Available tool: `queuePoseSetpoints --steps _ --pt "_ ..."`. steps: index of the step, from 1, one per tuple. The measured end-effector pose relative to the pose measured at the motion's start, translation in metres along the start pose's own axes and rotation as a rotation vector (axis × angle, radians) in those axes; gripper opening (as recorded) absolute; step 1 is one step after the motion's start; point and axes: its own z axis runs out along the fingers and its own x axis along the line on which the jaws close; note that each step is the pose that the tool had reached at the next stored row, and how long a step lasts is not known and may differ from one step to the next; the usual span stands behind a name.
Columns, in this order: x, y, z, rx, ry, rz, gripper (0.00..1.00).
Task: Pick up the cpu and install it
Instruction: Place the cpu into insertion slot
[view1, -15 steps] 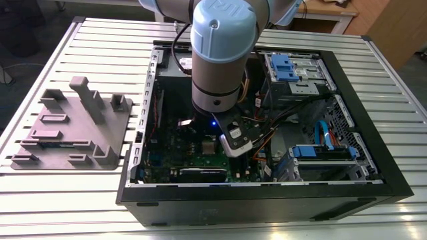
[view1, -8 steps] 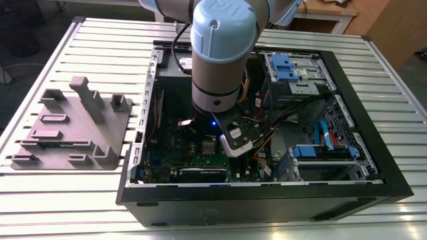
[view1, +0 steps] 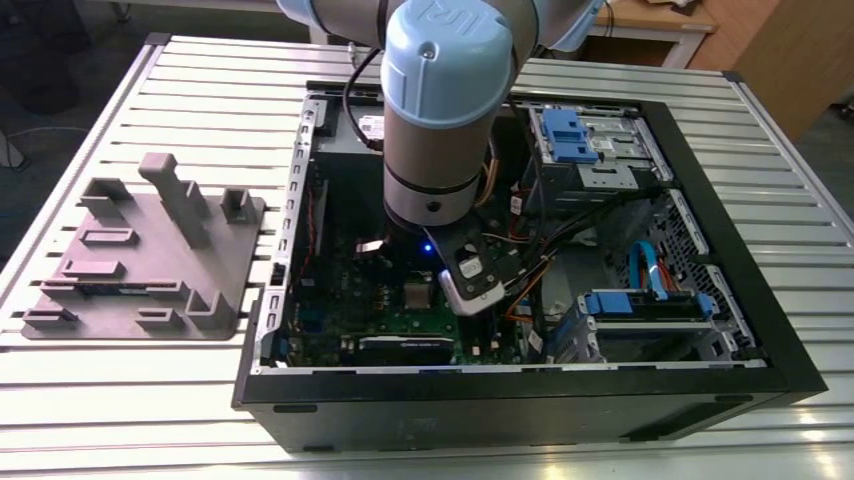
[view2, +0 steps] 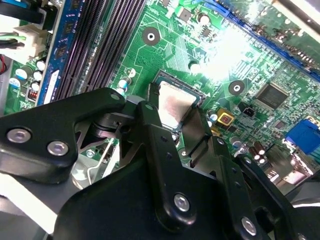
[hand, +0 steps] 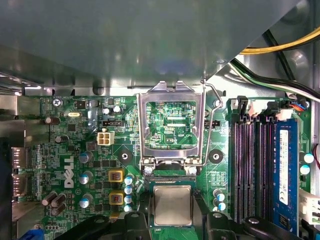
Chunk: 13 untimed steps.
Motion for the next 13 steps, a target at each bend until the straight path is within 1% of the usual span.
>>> queuePoseSetpoints --steps 7,9,10,13 --pt "0.0000 0.0000 0.0002 0.0001 -0.0001 0.000 0.45" --pt "0.0000 0.0000 0.0002 0.0003 0.0001 0.000 0.44" --pt "0.0000 -0.0001 0.0002 0.0003 0.0001 0.000 0.39" --pt "0.0000 0.0000 0.0004 0.0001 0.0000 0.000 0.39"
